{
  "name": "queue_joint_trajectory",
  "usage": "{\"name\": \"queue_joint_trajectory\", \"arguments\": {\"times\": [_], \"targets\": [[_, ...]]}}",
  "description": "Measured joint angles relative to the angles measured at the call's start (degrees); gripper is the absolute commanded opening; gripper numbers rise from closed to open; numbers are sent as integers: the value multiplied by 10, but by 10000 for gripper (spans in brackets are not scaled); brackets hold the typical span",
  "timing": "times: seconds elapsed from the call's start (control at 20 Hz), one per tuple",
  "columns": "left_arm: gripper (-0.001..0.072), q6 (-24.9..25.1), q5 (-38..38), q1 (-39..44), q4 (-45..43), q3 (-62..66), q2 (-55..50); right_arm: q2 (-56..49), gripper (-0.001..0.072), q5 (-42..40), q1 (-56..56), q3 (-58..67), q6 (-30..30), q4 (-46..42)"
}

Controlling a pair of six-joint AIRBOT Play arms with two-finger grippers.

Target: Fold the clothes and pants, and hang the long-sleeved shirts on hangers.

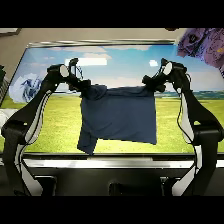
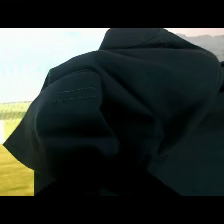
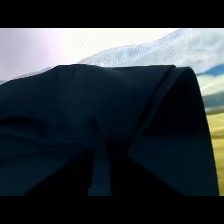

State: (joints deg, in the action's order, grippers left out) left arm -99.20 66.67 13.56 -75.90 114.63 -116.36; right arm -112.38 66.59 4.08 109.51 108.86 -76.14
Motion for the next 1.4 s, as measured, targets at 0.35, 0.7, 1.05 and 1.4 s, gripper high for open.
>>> {"name": "queue_joint_trajectory", "arguments": {"times": [0.35,0.7,1.05,1.4], "targets": [[514,61,104,-59,11,24,40,67,489,86,-5,0,-165,-3],[514,103,194,-189,86,-105,184,216,576,183,-100,-154,-259,63],[514,116,184,-294,170,-374,318,372,576,151,-247,-535,-336,164],[514,118,176,-303,196,-426,333,391,576,91,-272,-676,-390,210]]}}
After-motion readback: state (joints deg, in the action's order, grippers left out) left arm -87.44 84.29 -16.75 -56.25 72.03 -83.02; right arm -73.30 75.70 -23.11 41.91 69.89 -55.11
